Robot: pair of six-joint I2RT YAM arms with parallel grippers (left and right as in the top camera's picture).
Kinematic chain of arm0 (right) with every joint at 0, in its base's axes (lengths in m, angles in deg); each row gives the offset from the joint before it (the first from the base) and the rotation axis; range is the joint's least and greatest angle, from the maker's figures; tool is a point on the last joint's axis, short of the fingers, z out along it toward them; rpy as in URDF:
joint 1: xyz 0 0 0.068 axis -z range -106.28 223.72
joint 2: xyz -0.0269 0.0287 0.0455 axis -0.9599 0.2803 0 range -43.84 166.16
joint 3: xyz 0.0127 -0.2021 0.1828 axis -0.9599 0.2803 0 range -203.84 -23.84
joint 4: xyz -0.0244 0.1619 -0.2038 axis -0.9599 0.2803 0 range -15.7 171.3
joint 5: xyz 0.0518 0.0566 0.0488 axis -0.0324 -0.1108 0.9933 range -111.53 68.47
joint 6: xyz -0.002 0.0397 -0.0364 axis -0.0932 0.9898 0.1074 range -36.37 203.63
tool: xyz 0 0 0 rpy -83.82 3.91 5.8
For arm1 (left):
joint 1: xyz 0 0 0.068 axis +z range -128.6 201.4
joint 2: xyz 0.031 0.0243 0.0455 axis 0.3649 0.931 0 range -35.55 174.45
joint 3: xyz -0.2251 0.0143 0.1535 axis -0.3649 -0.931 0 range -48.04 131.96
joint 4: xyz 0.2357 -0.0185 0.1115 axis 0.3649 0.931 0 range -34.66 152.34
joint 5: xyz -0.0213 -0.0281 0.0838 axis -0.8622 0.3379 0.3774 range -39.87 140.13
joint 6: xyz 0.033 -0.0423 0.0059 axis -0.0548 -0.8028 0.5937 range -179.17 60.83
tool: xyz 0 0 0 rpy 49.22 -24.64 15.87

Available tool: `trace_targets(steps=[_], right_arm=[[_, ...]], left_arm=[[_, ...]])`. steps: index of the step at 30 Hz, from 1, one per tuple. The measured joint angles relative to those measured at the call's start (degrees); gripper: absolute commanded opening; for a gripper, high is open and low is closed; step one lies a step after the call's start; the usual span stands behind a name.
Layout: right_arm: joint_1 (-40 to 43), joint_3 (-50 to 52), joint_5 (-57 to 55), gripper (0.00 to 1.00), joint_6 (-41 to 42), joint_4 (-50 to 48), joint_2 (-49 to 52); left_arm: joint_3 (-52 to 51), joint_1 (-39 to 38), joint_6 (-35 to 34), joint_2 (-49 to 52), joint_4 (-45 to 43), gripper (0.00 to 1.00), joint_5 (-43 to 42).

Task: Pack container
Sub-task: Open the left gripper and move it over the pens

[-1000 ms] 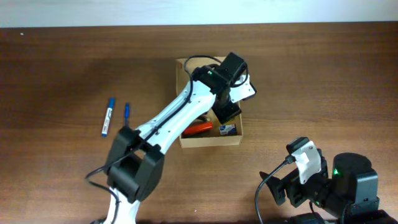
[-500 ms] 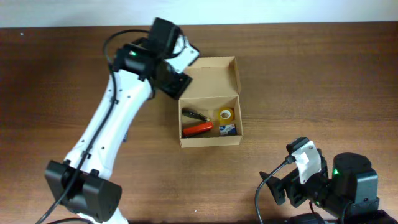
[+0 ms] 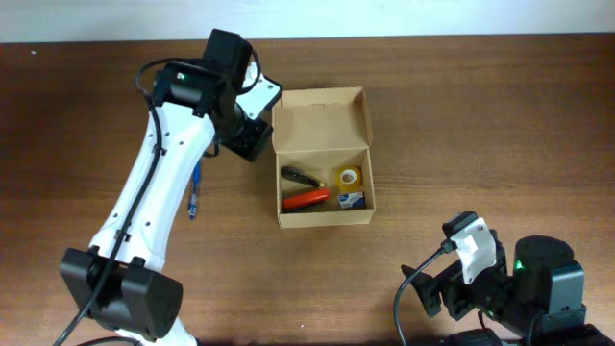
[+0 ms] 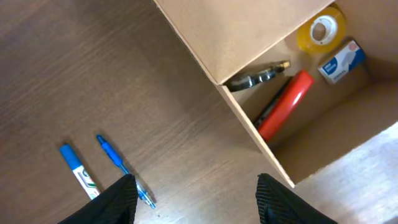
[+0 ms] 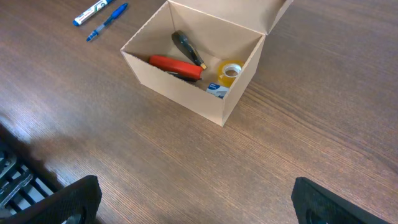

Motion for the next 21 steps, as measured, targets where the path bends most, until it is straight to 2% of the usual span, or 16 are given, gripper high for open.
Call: trace_targets(steps=[6, 12, 16, 21], right_arm=[[0.0, 0.0, 0.0, 0.99, 0.0, 0.0, 0.0], [0.0, 0.0, 0.0, 0.99, 0.0, 0.0, 0.0], [0.0, 0.0, 0.0, 0.99, 0.0, 0.0, 0.0], [0.0, 0.0, 0.0, 0.99, 0.0, 0.0, 0.0]], left_arm=[[-2.0, 0.4, 0.2, -3.3, -0.9, 0.59, -0.3], [-12.7, 5.8, 0.3, -14.4, -7.1, 0.62, -0.6], [-20.2, 10.2, 0.9, -22.0, -11.1, 0.71, 0.0], [-25.7, 13.7, 1.7, -27.8, -14.0, 0.71, 3.3]])
